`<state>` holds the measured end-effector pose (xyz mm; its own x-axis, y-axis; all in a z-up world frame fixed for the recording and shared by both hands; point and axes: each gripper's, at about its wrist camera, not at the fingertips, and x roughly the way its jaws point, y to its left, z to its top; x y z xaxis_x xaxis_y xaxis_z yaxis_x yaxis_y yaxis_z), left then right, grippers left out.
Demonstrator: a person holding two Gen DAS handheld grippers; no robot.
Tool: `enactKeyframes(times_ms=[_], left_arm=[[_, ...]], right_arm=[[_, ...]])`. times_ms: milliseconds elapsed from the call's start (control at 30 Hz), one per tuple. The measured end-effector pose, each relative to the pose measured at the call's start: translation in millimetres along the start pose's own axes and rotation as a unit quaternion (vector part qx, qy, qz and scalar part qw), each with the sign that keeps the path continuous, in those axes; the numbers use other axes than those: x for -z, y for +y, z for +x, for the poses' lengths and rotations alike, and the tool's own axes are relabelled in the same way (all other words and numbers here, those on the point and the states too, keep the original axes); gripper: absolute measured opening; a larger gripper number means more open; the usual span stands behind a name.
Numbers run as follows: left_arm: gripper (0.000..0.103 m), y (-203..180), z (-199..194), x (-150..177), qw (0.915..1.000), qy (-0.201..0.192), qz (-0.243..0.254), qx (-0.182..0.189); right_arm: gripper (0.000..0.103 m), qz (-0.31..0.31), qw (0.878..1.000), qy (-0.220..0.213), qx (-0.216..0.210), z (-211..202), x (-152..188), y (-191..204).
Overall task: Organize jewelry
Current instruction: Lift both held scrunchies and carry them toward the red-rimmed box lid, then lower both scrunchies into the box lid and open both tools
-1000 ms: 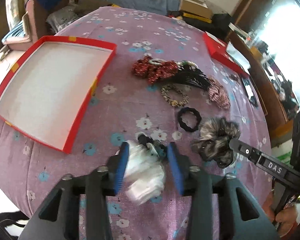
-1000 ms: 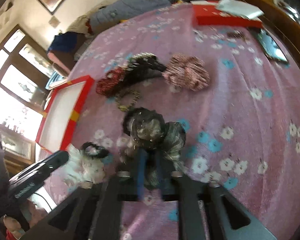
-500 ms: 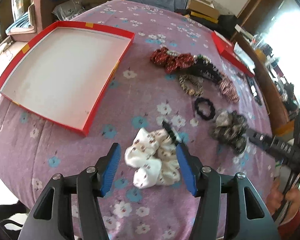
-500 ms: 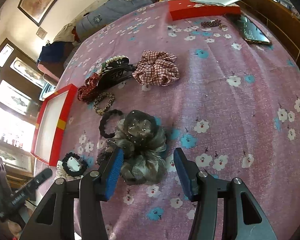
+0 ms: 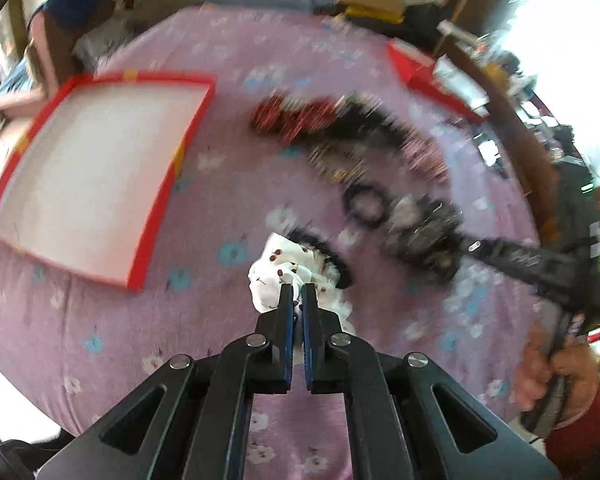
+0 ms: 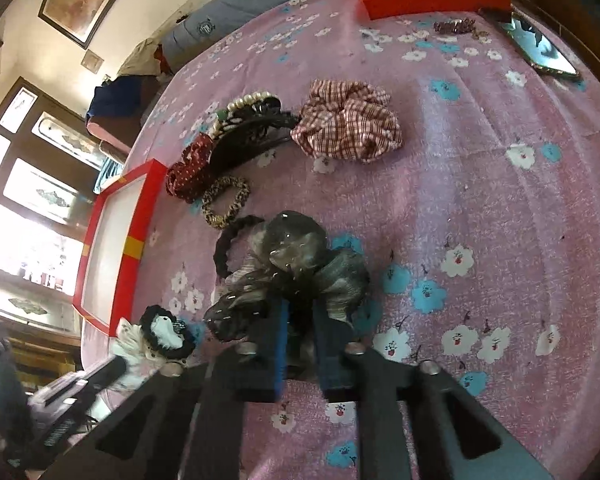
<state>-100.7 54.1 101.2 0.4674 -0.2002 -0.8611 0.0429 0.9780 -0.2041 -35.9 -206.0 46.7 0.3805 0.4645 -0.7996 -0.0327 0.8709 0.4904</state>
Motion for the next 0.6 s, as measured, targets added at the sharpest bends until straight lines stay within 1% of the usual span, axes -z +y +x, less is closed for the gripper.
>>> enactKeyframes(times_ms=[67, 100, 133, 167, 200, 233, 267, 300, 333, 367, 400, 600], left_arm=[[0.003, -12.9, -23.8, -7.4, 0.9993, -0.028, 0.024, 0.004], [0.003, -22.2, -39.0, -10.2, 0.9977, -0.048, 0.047, 0.010], [0.003, -29.2, -46.6, -11.5, 0.9960, -0.058, 0.067, 0.009], [0.003, -36.1, -49.7, -11.9, 0.9940, -0.061, 0.091, -0.011], [0.003, -44.0, -46.1, -10.1, 0.9885, -0.060, 0.124, -0.062], [0.003, -45.9, -42.0, -8.0, 0.9841, -0.062, 0.141, -0.089], [0.003, -43.4, -36.0, -6.0, 0.9825, -0.053, 0.146, -0.102], [0.003, -37.6, -34.0, -6.3, 0.9856, -0.042, 0.136, -0.092], [0.003, -31.0, -34.7, -6.9, 0.9894, -0.037, 0.119, -0.074], [0.003, -23.3, -37.9, -8.1, 0.9925, -0.038, 0.101, -0.057], [0.003, -17.3, -40.8, -9.7, 0.9939, -0.043, 0.089, -0.048], [0.003, 12.2, -56.3, -21.6, 0.9956, -0.067, 0.044, -0.050]], right_arm=[[0.003, 0.001, 1.000, -0.012, -0.002, -13.6, -1.6, -1.2], [0.003, 0.003, 1.000, -0.019, -0.009, -22.1, -2.1, -2.9], [0.003, 0.005, 1.000, -0.024, -0.016, -28.7, -1.8, -5.2], [0.003, 0.007, 0.999, -0.029, -0.016, -34.0, -1.2, -7.4], [0.003, 0.007, 0.999, -0.033, -0.010, -38.0, -0.7, -9.2], [0.003, 0.007, 0.999, -0.037, 0.000, -43.5, -0.7, -12.1], [0.003, 0.010, 0.999, -0.040, 0.002, -48.0, 0.0, -14.7], [0.003, 0.016, 0.999, -0.042, -0.003, -51.7, 0.4, -17.2], [0.003, 0.024, 0.999, -0.043, -0.012, -56.6, 1.5, -19.8], [0.003, 0.027, 0.999, -0.045, -0.015, -60.0, 2.4, -19.9], [0.003, 0.026, 0.998, -0.048, -0.018, -64.1, 3.6, -19.2], [0.003, -0.004, 0.998, -0.059, -0.036, -76.4, 4.7, 6.6]])
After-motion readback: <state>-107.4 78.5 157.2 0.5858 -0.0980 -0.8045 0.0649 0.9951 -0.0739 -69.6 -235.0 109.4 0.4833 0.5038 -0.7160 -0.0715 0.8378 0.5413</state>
